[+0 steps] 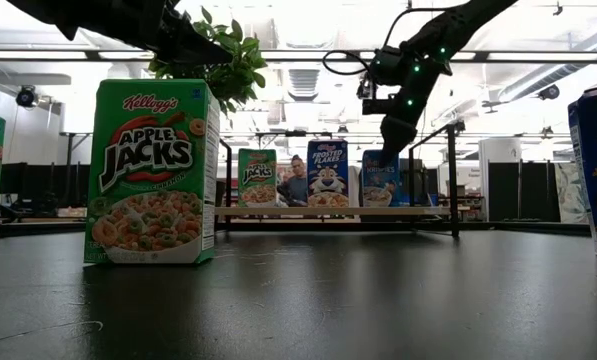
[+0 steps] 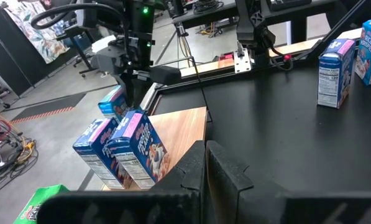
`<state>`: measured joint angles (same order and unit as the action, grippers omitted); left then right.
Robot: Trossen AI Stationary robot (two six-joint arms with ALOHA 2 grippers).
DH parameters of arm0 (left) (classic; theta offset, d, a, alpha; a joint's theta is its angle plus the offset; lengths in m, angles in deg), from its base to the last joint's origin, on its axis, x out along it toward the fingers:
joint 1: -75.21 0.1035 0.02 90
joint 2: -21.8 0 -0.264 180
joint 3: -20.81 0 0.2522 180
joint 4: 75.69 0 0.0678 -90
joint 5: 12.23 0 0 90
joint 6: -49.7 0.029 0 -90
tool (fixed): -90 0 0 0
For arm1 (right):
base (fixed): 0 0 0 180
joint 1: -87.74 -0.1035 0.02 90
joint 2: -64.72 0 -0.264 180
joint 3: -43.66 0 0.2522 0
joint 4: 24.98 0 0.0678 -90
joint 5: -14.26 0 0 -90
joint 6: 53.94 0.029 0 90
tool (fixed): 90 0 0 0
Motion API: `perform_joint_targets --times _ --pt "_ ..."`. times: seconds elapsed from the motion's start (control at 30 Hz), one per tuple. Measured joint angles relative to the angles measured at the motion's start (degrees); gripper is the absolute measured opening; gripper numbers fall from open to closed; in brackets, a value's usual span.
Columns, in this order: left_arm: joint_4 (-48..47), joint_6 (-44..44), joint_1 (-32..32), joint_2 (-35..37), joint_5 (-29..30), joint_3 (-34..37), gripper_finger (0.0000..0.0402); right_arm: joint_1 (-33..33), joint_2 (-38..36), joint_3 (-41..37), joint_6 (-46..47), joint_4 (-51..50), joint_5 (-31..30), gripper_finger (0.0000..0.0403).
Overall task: Stack cereal on shelf
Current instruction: Put the top light blue cereal box on the shelf, then put the blue cereal box aligned with the blue cereal boxes on the shelf
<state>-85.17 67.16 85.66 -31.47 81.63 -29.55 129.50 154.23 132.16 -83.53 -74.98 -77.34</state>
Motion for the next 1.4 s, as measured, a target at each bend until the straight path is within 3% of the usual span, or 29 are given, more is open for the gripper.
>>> perform_joint_targets --times 0.37,0.87,1.03,1.23,1.4 --pt "0.0 0.0 0.0 0.0 0.0 0.0 0.0 0.0 0.0 0.0 -1.1 -1.4 -3.0 0.0068" --pt "0.0 0.0 0.0 0.0 0.0 0.0 0.0 -0.3 -0.1 0.1 0.3 -2.7 -2.4 0.0068" --pt "-0.1 -0.5 0.0 0.0 0.0 0.0 0.0 -2.5 -1.2 3.3 6.6 -10.6 6.7 0.0068" --pt "-0.1 -0.5 0.0 0.0 0.0 0.0 0.0 -9.9 -5.0 5.9 18.4 -19.5 17.8 0.0068" --pt "-0.1 -1.9 0.0 0.0 0.0 0.0 0.0 -19.9 -8.6 5.7 26.0 -20.7 19.2 0.0068"
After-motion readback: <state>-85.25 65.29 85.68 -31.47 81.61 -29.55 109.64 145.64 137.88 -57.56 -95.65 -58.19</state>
